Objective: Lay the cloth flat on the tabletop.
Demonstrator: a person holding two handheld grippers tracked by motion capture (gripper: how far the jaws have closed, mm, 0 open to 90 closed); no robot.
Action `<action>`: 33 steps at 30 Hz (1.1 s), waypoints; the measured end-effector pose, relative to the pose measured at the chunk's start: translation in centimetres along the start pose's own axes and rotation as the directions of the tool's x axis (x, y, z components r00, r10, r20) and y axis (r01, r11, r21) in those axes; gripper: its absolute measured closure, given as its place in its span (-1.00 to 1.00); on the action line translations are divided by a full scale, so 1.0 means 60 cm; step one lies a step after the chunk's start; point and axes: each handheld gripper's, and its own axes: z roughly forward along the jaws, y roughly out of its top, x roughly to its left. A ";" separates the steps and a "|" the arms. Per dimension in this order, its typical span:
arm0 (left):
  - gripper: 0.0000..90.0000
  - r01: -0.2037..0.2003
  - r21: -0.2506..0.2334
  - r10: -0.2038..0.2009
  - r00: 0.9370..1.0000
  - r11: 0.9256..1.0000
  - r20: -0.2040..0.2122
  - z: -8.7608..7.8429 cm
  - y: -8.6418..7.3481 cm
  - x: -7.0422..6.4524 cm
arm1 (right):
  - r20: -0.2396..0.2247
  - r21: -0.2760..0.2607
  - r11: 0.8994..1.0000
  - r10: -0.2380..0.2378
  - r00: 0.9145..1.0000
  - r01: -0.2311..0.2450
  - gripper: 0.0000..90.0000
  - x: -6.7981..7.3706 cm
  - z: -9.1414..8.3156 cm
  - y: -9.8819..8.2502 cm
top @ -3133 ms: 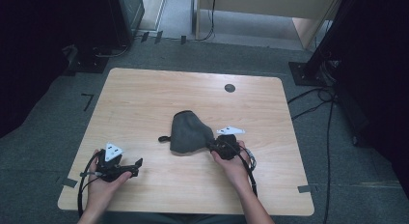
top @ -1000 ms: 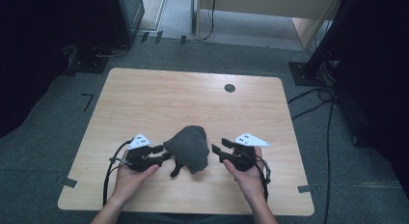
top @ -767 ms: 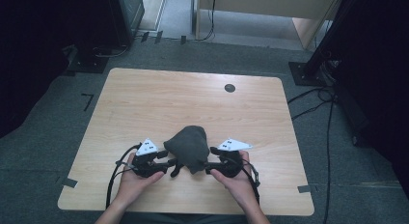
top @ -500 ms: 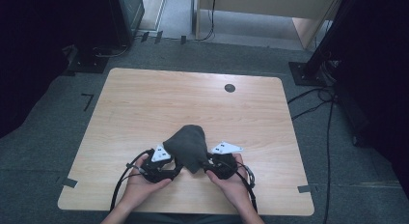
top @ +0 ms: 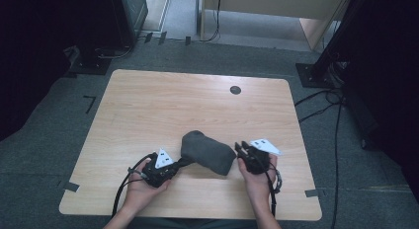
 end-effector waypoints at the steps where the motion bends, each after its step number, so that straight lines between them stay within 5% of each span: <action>1: 0.90 0.003 -0.001 -0.003 1.000 1.000 0.005 -0.001 0.000 0.002 | -0.014 -0.019 0.999 0.034 0.999 -0.035 0.45 -0.017 -0.007 0.004; 3: 0.90 0.015 -0.017 -0.014 1.000 1.000 0.009 -0.003 -0.001 0.006 | -0.089 -0.042 0.999 -0.002 0.996 -0.002 0.33 -0.021 -0.018 0.013; 5: 0.90 0.035 -0.023 -0.034 0.999 0.999 0.025 -0.002 -0.001 0.009 | -0.184 -0.064 0.997 -0.057 0.981 0.046 0.26 -0.006 -0.026 0.020; 6: 0.90 0.038 -0.020 -0.037 0.999 0.999 0.027 -0.001 -0.001 0.010 | -0.251 -0.072 0.995 -0.088 0.964 0.072 0.20 0.008 -0.028 0.021; 7: 0.90 0.038 -0.020 -0.037 0.999 0.999 0.027 -0.001 -0.001 0.010 | -0.251 -0.072 0.995 -0.088 0.964 0.072 0.20 0.008 -0.028 0.021; 8: 0.90 0.043 -0.020 -0.043 0.999 0.999 0.029 0.000 -0.001 0.011 | -0.380 -0.069 0.989 -0.147 0.913 0.130 0.00 0.046 -0.027 0.017; 9: 0.90 0.057 -0.025 -0.057 0.998 0.998 0.037 0.000 -0.003 0.011 | -0.407 -0.064 0.982 -0.188 0.894 0.178 -0.19 0.068 -0.024 0.012; 10: 0.90 0.057 -0.025 -0.057 0.998 0.998 0.037 0.000 -0.003 0.011 | -0.407 -0.064 0.982 -0.188 0.894 0.178 -0.19 0.068 -0.024 0.012; 11: 0.90 0.067 -0.025 -0.065 0.997 0.997 0.043 0.000 -0.005 0.013 | -0.423 -0.035 0.963 -0.258 0.869 0.268 -0.47 0.109 -0.013 -0.002; 12: 0.90 0.069 -0.023 -0.068 0.996 0.997 0.049 0.000 -0.005 0.014 | -0.428 -0.021 0.953 -0.282 0.859 0.302 -0.56 0.126 -0.005 -0.011; 15: 0.90 0.070 -0.024 -0.069 0.996 0.997 0.053 0.000 -0.006 0.014 | -0.370 0.030 0.924 -0.344 0.863 0.382 -0.60 0.156 0.022 -0.041; 16: 0.90 0.071 -0.024 -0.069 0.996 0.997 0.058 0.000 -0.007 0.014 | -0.370 0.030 0.924 -0.344 0.863 0.382 -0.60 0.156 0.022 -0.041; 17: 0.90 0.070 -0.026 -0.069 0.996 0.997 0.061 -0.001 -0.007 0.014 | -0.337 0.049 0.901 -0.391 0.857 0.430 -0.58 0.160 0.034 -0.051; 18: 0.91 0.060 -0.029 -0.058 0.996 0.998 0.070 -0.003 -0.007 0.014 | -0.243 0.061 0.867 -0.468 0.850 0.495 -0.28 0.163 0.044 -0.062; 19: 0.92 0.060 -0.029 -0.058 0.996 0.998 0.070 -0.003 -0.007 0.014 | -0.243 0.061 0.867 -0.468 0.850 0.495 -0.28 0.163 0.044 -0.062; 20: 0.93 0.045 -0.033 -0.042 0.996 0.998 0.084 -0.005 -0.007 0.013 | -0.213 0.046 0.858 -0.492 0.844 0.512 0.15 0.156 0.046 -0.064; 22: 0.94 0.037 -0.037 -0.033 0.995 0.999 0.092 -0.007 -0.006 0.012 | -0.251 0.024 0.881 -0.452 0.856 0.472 0.62 0.142 0.039 -0.056; 23: 0.94 0.035 -0.042 -0.031 0.995 0.999 0.097 -0.009 -0.005 0.012 | -0.260 0.008 0.895 -0.429 0.865 0.446 0.67 0.134 0.035 -0.050; 24: 0.94 0.035 -0.042 -0.031 0.995 0.999 0.097 -0.009 -0.005 0.012 | -0.260 0.008 0.895 -0.429 0.865 0.446 0.67 0.134 0.035 -0.050; 26: 0.94 0.022 -0.056 -0.017 0.994 0.998 0.104 -0.016 -0.003 0.014 | -0.280 -0.018 0.941 -0.330 0.901 0.339 0.73 0.105 0.021 -0.029; 28: 0.94 0.016 -0.071 -0.008 0.994 0.997 0.112 -0.022 -0.002 0.016 | -0.301 -0.035 0.970 -0.238 0.923 0.239 0.73 0.081 0.006 -0.012; 30: 0.94 -0.001 -0.098 0.013 0.992 0.995 0.124 -0.034 -0.001 0.021 | -0.316 -0.045 0.977 -0.211 0.925 0.208 0.73 0.071 0.001 -0.006; 31: 0.94 0.000 -0.125 0.018 0.989 0.992 0.144 -0.042 0.000 0.026 | -0.346 -0.063 0.987 -0.158 0.925 0.145 0.73 0.057 -0.010 0.004; 32: 0.94 0.005 -0.159 0.024 0.984 0.987 0.178 -0.051 -0.001 0.031 | -0.420 -0.099 0.992 -0.108 0.901 0.073 0.72 0.037 -0.028 0.021; 33: 0.94 0.015 -0.211 0.033 0.975 0.977 0.221 -0.067 0.000 0.040 | -0.452 -0.113 0.992 -0.104 0.886 0.059 0.72 0.031 -0.037 0.029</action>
